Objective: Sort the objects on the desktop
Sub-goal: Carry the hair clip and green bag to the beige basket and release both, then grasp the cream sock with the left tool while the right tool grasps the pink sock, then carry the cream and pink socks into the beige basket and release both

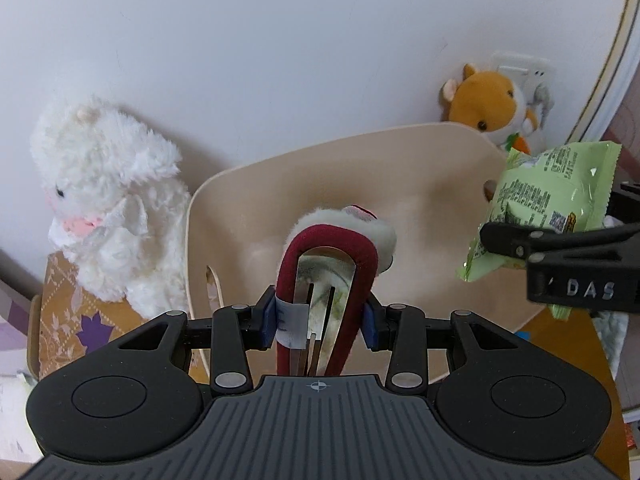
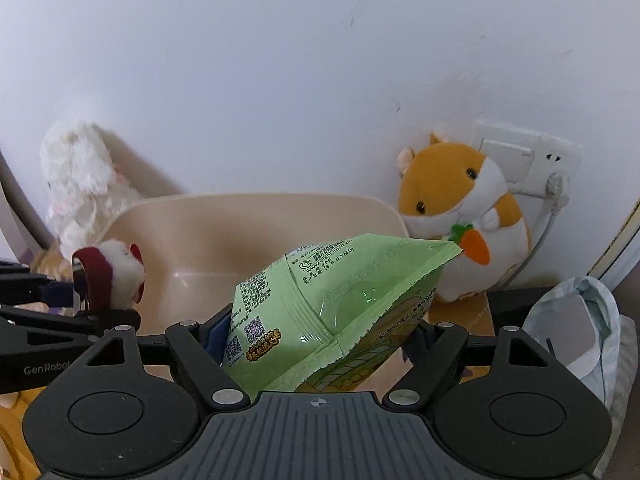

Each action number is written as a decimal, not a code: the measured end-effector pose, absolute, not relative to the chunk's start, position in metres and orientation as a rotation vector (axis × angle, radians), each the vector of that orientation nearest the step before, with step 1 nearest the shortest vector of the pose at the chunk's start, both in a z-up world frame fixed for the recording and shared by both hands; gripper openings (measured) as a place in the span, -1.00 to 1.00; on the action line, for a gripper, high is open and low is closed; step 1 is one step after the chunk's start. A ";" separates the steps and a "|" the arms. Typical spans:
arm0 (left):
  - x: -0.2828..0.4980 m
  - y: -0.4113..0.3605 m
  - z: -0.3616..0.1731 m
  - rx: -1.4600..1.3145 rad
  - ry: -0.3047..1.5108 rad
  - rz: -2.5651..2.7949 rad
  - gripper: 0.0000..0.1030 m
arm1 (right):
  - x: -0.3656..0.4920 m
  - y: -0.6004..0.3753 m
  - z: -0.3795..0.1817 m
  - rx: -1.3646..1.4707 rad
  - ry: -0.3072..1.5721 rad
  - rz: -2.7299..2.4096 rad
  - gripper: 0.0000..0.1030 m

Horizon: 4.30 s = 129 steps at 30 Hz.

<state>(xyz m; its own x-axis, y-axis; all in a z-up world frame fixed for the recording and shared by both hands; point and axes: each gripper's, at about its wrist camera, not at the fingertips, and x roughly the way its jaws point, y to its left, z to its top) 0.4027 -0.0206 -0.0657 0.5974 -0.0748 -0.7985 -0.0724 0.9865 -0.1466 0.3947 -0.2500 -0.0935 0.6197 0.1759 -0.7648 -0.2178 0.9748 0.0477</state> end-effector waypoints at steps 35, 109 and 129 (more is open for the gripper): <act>0.317 -0.003 -0.043 -0.216 0.903 -0.018 0.52 | 0.302 -0.276 -0.076 -0.134 0.749 0.333 1.00; 0.160 -0.024 -0.164 -0.330 1.181 -0.095 -0.59 | 0.124 -0.257 -0.155 -0.126 1.047 0.742 -0.51; 0.194 0.004 -0.102 -0.274 1.049 -0.107 -0.59 | 0.184 -0.318 -0.094 -0.157 0.866 0.581 -0.50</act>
<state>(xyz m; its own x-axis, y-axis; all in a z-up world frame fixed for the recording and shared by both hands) 0.1938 0.0043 -0.1025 0.4973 -0.2168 -0.8401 -0.0433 0.9609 -0.2736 0.1837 -0.3175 -0.0938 0.5046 0.4172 -0.7559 -0.5408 0.8352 0.1000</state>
